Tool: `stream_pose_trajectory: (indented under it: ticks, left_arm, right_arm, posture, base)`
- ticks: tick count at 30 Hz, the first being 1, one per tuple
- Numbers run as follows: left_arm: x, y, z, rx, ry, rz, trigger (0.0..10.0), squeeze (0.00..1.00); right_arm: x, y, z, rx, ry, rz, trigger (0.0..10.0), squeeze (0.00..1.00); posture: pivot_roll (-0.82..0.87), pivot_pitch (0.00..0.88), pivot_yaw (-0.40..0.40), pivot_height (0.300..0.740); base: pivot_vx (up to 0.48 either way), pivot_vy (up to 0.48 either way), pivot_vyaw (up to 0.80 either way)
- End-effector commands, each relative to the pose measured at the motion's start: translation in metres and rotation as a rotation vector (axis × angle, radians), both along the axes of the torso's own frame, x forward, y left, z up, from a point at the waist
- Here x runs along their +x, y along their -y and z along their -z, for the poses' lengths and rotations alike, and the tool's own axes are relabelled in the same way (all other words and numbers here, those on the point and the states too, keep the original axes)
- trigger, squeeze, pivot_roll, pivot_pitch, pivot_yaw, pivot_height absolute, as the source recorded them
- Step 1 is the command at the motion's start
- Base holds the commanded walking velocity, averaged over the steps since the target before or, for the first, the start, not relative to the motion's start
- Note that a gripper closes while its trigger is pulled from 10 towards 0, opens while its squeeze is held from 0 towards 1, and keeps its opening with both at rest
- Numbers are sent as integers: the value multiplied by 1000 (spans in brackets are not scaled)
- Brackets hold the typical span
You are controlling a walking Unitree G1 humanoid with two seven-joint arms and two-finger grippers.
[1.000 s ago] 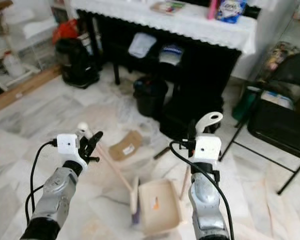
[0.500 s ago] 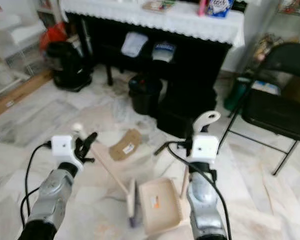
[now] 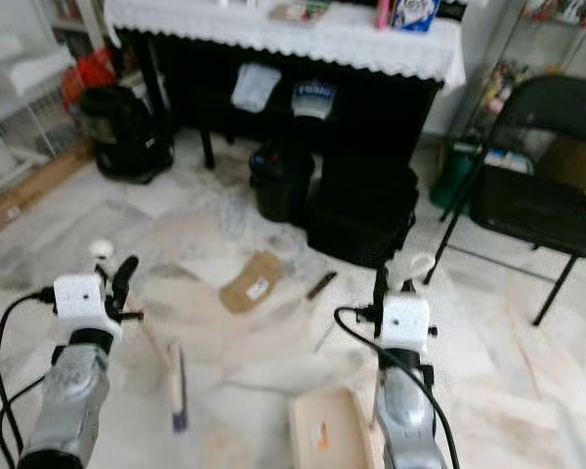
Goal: Sweep floor
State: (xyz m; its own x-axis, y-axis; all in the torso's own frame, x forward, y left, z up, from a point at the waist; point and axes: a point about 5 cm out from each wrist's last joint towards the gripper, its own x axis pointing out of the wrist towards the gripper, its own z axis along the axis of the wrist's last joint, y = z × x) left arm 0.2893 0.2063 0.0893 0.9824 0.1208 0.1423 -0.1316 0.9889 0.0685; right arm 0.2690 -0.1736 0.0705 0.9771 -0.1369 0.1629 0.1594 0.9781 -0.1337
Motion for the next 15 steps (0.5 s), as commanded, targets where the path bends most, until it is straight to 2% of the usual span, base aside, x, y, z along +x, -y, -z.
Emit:
stream_pose_trajectory:
  ticks: [1,15]
  left_arm:
    - [1,7,-2,5,27,19,10000,20]
    - [-4,5,6,-9,18,-13,10000,27]
  right_arm:
    - [-2,6,-3,0,29,24,10000,0]
    - [1,4,-4,-22,44,20,10000,0]
  posture:
    - [-31,100,-14,740]
    - [-35,100,-16,740]
  base:
    - [0,285,0]
    - [0,274,0]
